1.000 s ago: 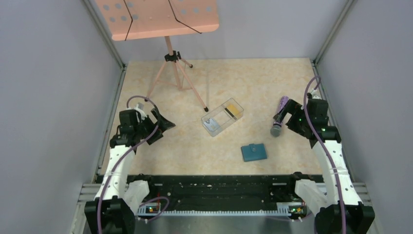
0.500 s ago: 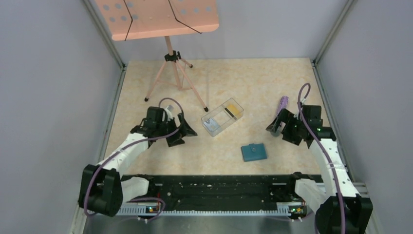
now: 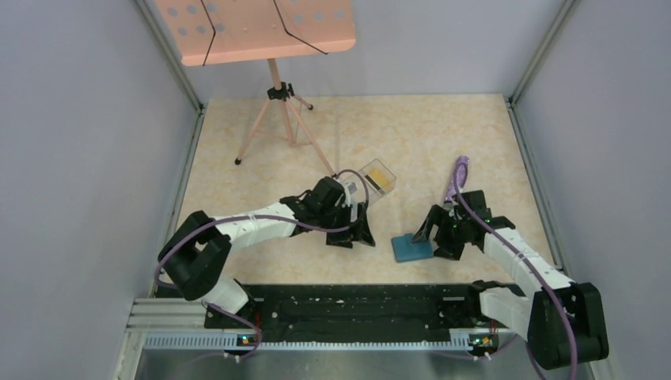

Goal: Put the credit cards into the card holder
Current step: Pick up the card holder from the center of the board.

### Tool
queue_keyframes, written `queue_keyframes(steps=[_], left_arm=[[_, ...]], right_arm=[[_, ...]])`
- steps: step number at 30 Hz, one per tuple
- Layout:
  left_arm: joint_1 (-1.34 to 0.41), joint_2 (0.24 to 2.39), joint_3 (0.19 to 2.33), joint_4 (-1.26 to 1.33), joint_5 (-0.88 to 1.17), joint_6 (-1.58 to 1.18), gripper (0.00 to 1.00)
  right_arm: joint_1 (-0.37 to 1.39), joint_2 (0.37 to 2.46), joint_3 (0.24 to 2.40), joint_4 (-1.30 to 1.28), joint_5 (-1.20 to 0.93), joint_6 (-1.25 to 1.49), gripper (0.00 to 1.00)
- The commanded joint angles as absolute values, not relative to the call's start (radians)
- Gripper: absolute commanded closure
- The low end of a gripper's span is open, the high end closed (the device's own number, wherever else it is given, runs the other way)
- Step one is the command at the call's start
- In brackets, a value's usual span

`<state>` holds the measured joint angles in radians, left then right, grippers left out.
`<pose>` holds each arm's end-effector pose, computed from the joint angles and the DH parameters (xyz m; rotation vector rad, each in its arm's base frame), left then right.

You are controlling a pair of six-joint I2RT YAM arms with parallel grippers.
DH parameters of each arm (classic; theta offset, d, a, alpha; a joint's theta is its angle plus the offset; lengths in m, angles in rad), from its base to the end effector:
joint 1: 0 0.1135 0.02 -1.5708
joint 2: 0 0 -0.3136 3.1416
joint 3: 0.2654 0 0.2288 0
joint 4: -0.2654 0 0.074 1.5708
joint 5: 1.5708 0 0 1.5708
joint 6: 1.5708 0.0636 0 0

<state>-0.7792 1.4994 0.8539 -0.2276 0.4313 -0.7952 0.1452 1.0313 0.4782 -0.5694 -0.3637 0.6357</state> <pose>0.1910 -0.2260 0.2404 0.1953 2.7261 -1.1232 0.1314 0.0421 0.1974 0.5616 2.7233 0.7135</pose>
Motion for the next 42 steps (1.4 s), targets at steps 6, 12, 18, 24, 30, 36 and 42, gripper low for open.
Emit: queue_keyframes(steps=[6, 12, 18, 24, 30, 36, 42], left_arm=[[-0.833, 1.608, 0.909, -0.134, 0.415, -0.854, 0.17], [-0.834, 1.646, 0.925, -0.152, 0.410, -0.852, 0.18], [-0.853, 1.687, 0.960, -0.152, 0.423, -0.862, 0.21], [-0.878, 1.738, 0.993, -0.152, 0.426, -0.873, 0.24], [-0.882, 1.784, 1.011, -0.165, 0.428, -0.877, 0.28], [-0.881, 1.803, 1.005, -0.180, 0.419, -0.888, 0.29], [-0.881, 1.820, 1.007, -0.164, 0.441, -0.886, 0.34]], right_arm=[[0.433, 1.044, 0.425, -0.358, -0.400, 0.858, 0.41], [0.490, 0.957, 0.497, -0.501, -0.282, 0.830, 0.36], [0.482, 1.021, 0.642, -0.679, -0.053, 0.710, 0.22], [0.393, 1.171, 0.674, -0.587, -0.107, 0.588, 0.22], [0.381, 1.303, 0.644, -0.433, -0.286, 0.534, 0.25], [0.391, 1.269, 0.557, -0.314, -0.458, 0.592, 0.39], [0.397, 1.157, 0.410, -0.135, -0.551, 0.710, 0.42]])
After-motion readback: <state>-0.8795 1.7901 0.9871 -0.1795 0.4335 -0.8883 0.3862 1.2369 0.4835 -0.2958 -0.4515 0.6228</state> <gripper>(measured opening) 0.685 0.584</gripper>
